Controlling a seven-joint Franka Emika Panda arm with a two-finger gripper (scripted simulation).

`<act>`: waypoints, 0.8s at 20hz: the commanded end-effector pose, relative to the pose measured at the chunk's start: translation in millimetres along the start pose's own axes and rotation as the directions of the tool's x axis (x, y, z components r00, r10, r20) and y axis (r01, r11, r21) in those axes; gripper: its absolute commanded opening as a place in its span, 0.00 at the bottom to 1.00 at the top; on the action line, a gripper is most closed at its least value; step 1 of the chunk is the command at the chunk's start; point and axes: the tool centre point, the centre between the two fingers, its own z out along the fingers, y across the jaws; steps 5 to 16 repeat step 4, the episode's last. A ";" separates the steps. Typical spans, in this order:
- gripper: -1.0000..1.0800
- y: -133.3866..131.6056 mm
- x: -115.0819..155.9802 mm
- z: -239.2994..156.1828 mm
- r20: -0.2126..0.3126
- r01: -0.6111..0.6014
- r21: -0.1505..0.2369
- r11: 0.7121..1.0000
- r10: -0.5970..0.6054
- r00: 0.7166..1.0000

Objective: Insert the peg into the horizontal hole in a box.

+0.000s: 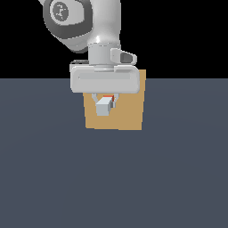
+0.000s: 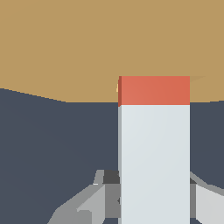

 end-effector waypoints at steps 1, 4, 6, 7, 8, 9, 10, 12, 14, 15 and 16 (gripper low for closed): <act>0.00 1.4 8.8 -1.5 0.000 -0.003 -0.003 1.000 0.003 1.000; 0.00 1.8 12.4 -1.4 0.000 -0.003 -0.003 1.000 0.003 1.000; 0.00 1.8 12.4 -1.4 0.000 -0.003 -0.003 1.000 0.003 1.000; 0.00 1.8 12.4 -1.4 0.000 -0.003 -0.003 1.000 0.003 1.000; 0.00 1.8 12.4 -1.4 0.000 -0.003 -0.003 1.000 0.003 1.000; 0.00 1.8 12.4 -1.4 0.000 -0.003 -0.003 1.000 0.003 1.000; 0.00 1.8 12.4 -1.4 0.000 -0.003 -0.003 1.000 0.003 1.000; 0.00 1.8 12.4 -1.4 0.000 -0.003 -0.003 1.000 0.003 1.000; 0.00 1.8 12.4 -1.4 0.000 -0.003 -0.003 1.000 0.003 1.000; 0.00 1.8 12.4 -1.4 0.000 -0.003 -0.003 1.000 0.003 1.000; 0.00 1.8 12.4 -1.4 0.000 -0.003 -0.003 1.000 0.003 1.000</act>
